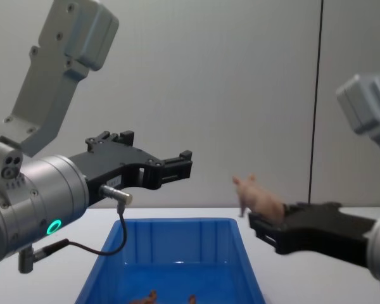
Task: Pick up the two dolls from the table and place them into the box.
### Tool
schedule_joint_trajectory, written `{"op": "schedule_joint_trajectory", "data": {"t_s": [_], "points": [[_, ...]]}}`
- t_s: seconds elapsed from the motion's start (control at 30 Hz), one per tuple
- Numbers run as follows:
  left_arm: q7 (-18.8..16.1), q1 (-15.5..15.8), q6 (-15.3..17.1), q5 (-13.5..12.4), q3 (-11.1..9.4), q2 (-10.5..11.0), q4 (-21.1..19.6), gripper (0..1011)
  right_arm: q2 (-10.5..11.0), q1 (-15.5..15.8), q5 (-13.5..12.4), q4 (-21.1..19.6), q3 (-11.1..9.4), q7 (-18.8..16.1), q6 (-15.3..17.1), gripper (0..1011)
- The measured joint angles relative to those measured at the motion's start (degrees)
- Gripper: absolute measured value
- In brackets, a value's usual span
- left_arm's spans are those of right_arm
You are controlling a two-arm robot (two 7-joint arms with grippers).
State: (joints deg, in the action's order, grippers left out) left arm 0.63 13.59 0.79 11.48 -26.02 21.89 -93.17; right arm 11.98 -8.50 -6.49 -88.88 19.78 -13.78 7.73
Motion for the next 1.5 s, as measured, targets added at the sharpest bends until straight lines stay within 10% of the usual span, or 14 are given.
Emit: {"op": "schedule_joint_trajectory", "data": {"t_s": [0.37,0.87,1.07,1.5], "points": [[0.0,0.0,0.0,0.0,0.0,0.0,0.0,1001,-2.34,-3.58,-0.42,0.77,0.94,-6.05,3.72,390],[0.0,0.0,0.0,0.0,0.0,0.0,0.0,1001,-4.08,-6.38,-0.34,3.54,1.78,-9.77,6.28,848],[0.0,0.0,0.0,0.0,0.0,0.0,0.0,1001,-2.33,-5.62,0.04,2.31,0.86,-10.56,5.07,1001],[0.0,0.0,0.0,0.0,0.0,0.0,0.0,1001,3.6,-1.48,-1.38,-1.92,-2.2,-11.44,2.41,1001]]}}
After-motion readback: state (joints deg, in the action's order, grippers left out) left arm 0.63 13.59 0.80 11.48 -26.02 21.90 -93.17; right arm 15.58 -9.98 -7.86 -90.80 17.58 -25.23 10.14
